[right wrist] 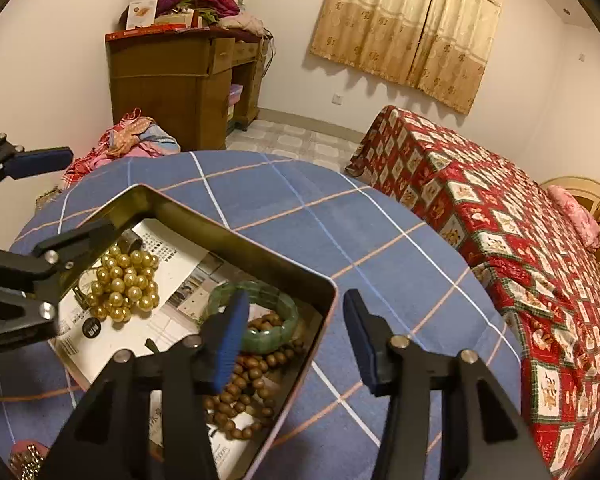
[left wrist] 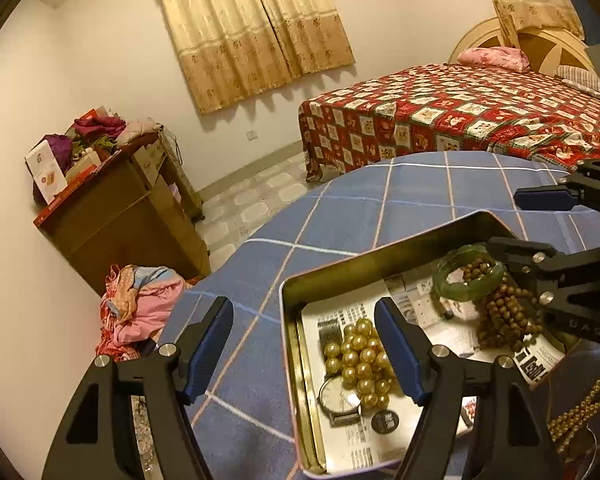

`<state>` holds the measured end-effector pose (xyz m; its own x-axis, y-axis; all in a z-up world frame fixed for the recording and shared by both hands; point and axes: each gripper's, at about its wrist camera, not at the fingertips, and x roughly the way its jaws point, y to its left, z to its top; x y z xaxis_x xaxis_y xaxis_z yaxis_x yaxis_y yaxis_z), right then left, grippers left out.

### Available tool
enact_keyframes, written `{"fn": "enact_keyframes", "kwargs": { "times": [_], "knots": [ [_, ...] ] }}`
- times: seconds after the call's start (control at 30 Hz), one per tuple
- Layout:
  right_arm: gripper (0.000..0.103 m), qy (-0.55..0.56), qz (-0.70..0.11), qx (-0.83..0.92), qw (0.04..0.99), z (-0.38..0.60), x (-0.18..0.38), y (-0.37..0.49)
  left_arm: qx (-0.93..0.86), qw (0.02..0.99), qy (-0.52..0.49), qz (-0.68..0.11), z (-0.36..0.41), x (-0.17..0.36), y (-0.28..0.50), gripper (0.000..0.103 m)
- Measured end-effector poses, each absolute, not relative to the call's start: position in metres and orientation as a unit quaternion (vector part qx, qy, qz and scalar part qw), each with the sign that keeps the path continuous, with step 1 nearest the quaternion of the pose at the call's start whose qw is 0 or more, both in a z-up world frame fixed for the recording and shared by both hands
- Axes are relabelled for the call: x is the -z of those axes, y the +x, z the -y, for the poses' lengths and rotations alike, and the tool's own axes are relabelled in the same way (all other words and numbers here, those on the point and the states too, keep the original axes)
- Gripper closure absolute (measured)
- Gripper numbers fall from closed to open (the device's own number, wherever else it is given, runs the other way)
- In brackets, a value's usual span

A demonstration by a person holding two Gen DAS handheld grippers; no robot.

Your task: Organize jewelry

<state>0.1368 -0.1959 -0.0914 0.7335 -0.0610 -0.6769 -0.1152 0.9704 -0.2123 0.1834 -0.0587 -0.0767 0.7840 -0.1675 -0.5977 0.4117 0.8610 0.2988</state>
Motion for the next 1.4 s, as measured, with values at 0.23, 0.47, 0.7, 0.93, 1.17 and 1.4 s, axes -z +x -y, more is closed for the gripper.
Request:
{"fn": "enact_keyframes", "kwargs": {
  "times": [0.23,0.47,0.7,0.93,1.17,1.4],
  "knots": [
    [0.051,-0.114,-0.364,-0.012,0.924,0.2,0.087,0.116,0.152,0.922,0.195,-0.297,0.048,0.074,0.169,0.03],
    [0.045,-0.105,-0.358,-0.013,0.928,0.204,0.084,0.085,0.159,0.922,0.18,-0.303,0.04,0.075,0.136,0.03],
    [0.039,-0.108,-0.357,-0.013,0.928,0.203,0.088,0.047,0.158,0.916,0.186,-0.318,0.027,0.085,0.093,0.03],
    [0.039,-0.093,-0.368,-0.016,0.925,0.208,0.103,0.005,0.168,0.908,0.193,-0.33,0.015,0.091,0.045,0.03],
    [0.039,-0.093,-0.375,-0.014,0.922,0.208,0.116,-0.02,0.194,0.894,0.201,-0.35,0.023,0.097,0.016,0.03],
    [0.034,-0.11,-0.361,-0.018,0.926,0.199,0.117,-0.029,0.205,0.873,0.216,-0.386,0.03,0.114,0.003,0.061]
  ]
}}
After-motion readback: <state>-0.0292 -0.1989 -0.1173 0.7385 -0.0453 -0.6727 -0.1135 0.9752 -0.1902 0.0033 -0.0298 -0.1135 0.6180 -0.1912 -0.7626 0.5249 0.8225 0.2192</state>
